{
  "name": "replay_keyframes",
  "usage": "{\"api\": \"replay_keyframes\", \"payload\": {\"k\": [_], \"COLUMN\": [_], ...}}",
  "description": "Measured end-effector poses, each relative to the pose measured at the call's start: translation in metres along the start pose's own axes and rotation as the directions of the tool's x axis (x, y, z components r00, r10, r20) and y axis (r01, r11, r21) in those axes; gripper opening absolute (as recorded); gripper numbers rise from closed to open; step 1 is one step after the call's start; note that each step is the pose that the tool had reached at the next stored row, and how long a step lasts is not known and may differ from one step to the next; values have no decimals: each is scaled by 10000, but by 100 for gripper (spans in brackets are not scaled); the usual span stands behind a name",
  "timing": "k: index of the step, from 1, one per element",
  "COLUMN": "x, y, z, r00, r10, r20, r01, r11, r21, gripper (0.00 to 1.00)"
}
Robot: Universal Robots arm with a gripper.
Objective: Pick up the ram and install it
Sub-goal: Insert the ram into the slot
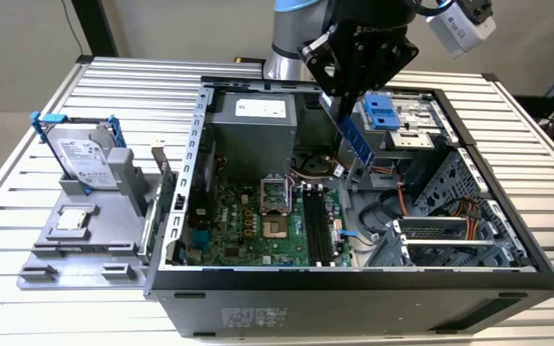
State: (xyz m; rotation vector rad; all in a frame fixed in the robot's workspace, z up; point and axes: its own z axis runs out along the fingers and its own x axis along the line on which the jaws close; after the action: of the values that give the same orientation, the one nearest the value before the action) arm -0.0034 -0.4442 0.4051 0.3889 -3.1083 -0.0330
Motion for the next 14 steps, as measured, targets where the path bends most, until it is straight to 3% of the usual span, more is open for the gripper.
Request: {"api": "replay_keyframes", "payload": {"k": [9,14], "x": [0,0], "y": [0,0], "z": [0,0], "r00": [9957,9945], "r10": [928,1045], "r20": [20,23], "r01": [-928,-1045], "r11": [9957,9945], "r21": [-7,-8], "gripper": [0,0]}}
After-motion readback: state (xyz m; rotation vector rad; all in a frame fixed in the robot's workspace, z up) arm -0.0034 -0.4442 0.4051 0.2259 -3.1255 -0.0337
